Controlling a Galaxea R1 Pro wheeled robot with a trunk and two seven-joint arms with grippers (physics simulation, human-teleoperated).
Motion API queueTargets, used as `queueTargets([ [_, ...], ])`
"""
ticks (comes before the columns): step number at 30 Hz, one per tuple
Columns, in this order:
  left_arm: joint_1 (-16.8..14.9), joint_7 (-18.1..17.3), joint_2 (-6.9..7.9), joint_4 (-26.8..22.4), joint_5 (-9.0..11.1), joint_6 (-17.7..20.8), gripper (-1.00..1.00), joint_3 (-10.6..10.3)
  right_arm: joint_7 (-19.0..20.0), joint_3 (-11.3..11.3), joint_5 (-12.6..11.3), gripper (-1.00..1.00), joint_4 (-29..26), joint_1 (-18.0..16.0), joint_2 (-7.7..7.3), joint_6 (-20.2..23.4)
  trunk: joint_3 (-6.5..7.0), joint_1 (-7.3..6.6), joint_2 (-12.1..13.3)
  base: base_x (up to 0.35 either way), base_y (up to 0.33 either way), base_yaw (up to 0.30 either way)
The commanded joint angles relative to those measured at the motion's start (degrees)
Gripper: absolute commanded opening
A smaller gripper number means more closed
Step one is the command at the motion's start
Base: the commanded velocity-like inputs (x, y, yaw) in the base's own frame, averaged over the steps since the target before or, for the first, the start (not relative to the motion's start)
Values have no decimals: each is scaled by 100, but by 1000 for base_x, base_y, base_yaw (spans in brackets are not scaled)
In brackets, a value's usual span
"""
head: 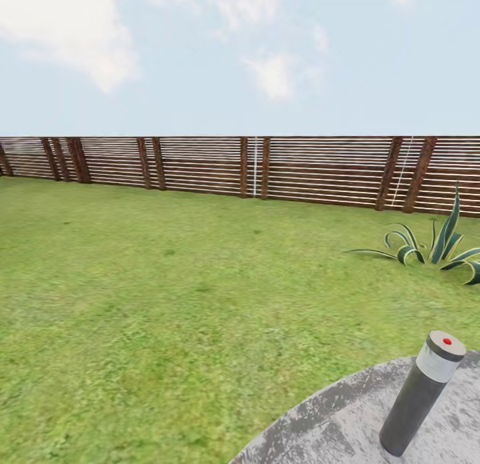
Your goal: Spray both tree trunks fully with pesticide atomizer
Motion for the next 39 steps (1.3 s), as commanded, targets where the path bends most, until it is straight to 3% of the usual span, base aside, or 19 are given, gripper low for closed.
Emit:
queueTargets([
  [1,17,12,-6,-33,29,-27,100,7,-30,-27,-18,100,-33,-34,33,-33,1,2,2,0,0,0],
  [7,17,12,-6,-53,15,-27,100,14,-4,10,7,100,-155,-120,206,-8,1,2,2,0,0,0],
  [16,13,18,73,-160,-9,-131,100,-19,23,12,11,100,-179,-141,190,-156,1,2,2,0,0,0],
  [23,-19,35,299,-386,171,-356,100,179,21,-23,2,100,-372,-141,-31,-381,1,2,2,0,0,0],
  [31,-279,152,557,-647,425,-613,100,355,22,-4,16,100,-632,-182,-289,-638,1,2,2,0,0,0],
  [32,-1187,273,644,-1207,449,-1738,100,334,45,352,396,100,-2958,-278,-146,-1732,1,2,2,0,0,0],
  [34,-1305,286,630,-1216,454,-1789,100,333,39,579,734,100,-3114,-337,-84,-1765,1,2,2,0,0,0],
  [35,-1362,288,641,-1177,478,-2205,100,352,31,661,893,100,-3040,-541,-95,-1866,1,2,2,0,0,0],
  [39,-1305,231,652,-1142,469,-2439,100,321,36,691,913,100,-2662,-598,-122,-2193,1,2,2,0,0,0],
])
